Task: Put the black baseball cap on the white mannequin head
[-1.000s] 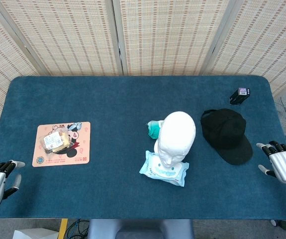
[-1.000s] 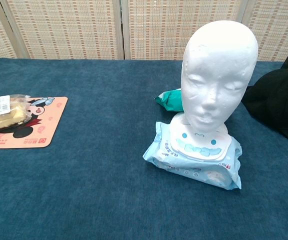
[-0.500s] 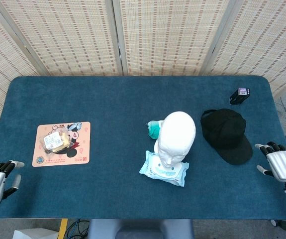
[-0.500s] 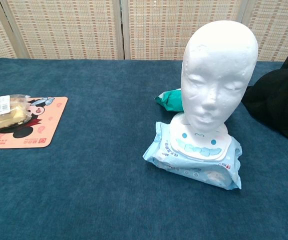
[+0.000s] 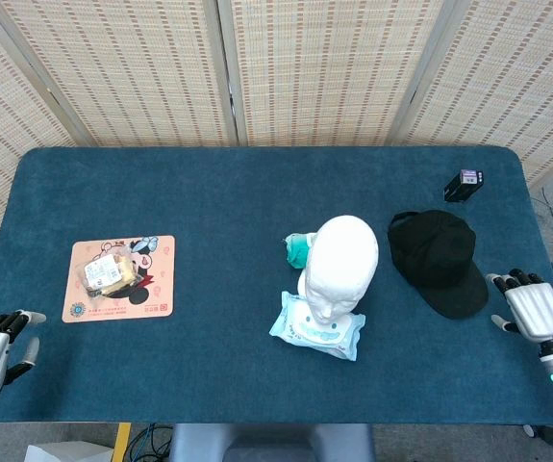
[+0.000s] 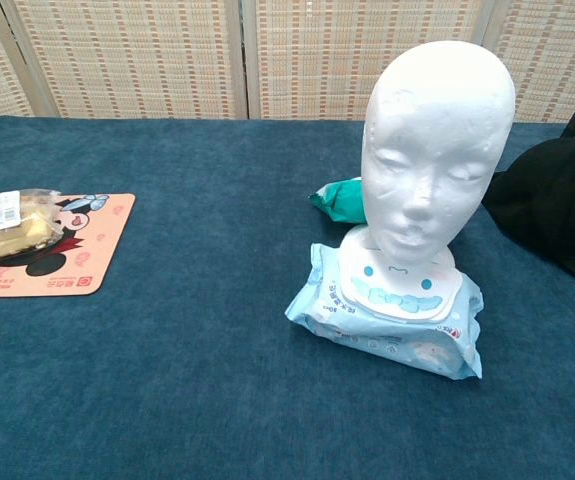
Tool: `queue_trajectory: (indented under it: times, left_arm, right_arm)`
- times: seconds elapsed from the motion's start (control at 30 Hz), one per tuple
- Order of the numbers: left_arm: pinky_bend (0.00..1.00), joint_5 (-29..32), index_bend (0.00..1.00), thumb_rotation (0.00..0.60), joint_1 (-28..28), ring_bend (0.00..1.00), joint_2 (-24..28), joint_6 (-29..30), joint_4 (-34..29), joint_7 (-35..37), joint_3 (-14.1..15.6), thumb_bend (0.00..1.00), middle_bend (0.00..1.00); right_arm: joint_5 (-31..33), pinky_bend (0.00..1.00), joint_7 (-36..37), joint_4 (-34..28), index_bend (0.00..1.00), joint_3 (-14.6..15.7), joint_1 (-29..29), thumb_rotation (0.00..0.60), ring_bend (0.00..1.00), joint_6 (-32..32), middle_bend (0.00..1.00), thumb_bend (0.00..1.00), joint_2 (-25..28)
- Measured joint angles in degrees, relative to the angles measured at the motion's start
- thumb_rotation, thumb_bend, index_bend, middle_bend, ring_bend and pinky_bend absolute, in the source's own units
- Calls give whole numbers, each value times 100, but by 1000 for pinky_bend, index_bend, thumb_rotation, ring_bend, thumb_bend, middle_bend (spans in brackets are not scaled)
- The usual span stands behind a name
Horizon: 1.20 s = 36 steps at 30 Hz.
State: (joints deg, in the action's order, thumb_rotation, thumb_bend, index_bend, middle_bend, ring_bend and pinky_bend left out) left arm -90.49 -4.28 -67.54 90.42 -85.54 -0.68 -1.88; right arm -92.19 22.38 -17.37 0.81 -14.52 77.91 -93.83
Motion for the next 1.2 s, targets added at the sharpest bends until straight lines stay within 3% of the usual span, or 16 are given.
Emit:
queue_trajectory:
  times: [1.2]
  left_arm:
    - [655,64,385,600,36,403,31,15,-10,33,-25,435,419]
  right_arm:
    - [-83,412,-179,540,318,238,-284,600,277,-549,470,0,-449]
